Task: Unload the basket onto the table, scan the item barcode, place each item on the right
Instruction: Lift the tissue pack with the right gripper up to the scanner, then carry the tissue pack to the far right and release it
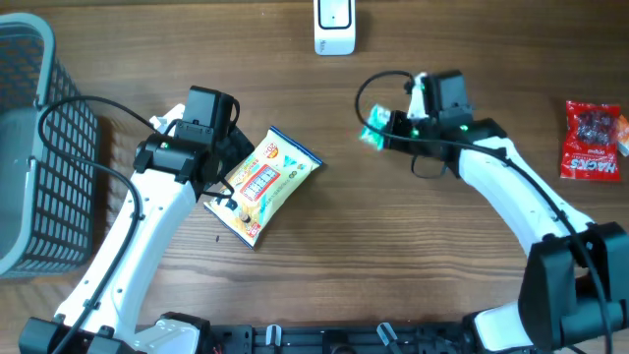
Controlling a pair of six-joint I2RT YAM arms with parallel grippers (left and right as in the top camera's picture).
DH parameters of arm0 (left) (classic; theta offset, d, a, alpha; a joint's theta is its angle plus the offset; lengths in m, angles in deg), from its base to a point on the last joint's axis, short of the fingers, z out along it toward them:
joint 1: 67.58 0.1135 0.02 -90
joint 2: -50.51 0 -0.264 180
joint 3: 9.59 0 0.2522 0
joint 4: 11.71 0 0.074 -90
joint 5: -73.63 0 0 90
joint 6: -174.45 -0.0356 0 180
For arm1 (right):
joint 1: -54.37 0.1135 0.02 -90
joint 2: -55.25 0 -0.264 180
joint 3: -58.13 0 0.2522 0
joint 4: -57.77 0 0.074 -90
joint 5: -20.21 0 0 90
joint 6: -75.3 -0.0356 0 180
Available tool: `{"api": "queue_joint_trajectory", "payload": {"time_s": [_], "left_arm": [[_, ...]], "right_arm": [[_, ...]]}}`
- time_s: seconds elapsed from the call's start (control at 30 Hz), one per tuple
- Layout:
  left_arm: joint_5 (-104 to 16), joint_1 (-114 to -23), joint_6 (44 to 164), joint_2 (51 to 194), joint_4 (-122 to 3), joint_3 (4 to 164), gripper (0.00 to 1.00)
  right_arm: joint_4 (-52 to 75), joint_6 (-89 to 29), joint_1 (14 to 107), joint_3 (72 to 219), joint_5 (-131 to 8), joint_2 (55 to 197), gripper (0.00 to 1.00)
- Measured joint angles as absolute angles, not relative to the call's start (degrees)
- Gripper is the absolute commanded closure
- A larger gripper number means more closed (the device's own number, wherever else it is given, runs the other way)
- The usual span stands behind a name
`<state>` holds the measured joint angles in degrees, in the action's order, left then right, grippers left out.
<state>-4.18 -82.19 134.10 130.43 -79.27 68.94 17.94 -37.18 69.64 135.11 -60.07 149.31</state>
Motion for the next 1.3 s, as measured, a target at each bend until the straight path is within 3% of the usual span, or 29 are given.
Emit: {"api": "queue_joint_trajectory", "payload": {"time_s": [0.17, 0.27, 0.37, 0.7, 1.0, 1.3], "left_arm": [[-4.18, -82.19, 134.1, 130.43, -79.29, 68.94, 0.0], [-4.18, -82.19, 134.1, 130.43, -79.33, 68.94, 0.0], [-4.18, -82.19, 134.1, 130.43, -79.31, 68.94, 0.0], [-4.18, -82.19, 134.1, 130.54, -79.29, 68.94, 0.0], [-4.18, -82.17, 134.1, 130.54, -79.33, 68.92, 0.0], [-4.18, -82.17, 134.1, 130.54, -79.31, 68.92, 0.0]], "right_arm": [[24.87, -25.71, 77.99, 143.26, -90.54, 149.31, 0.96], [32.98, -17.75, 79.82, 144.27, -102.78, 150.73, 0.96], [30.88, -13.18, 79.56, 149.45, -108.94, 157.59, 0.96], [28.26, -10.47, 79.39, 180.59, -104.31, 175.69, 0.96], [46.49, -6.47, 79.45, 183.41, -93.86, 188.85, 0.96], [50.6, 12.89, 80.11, 183.33, -94.45, 194.66, 0.95]]}}
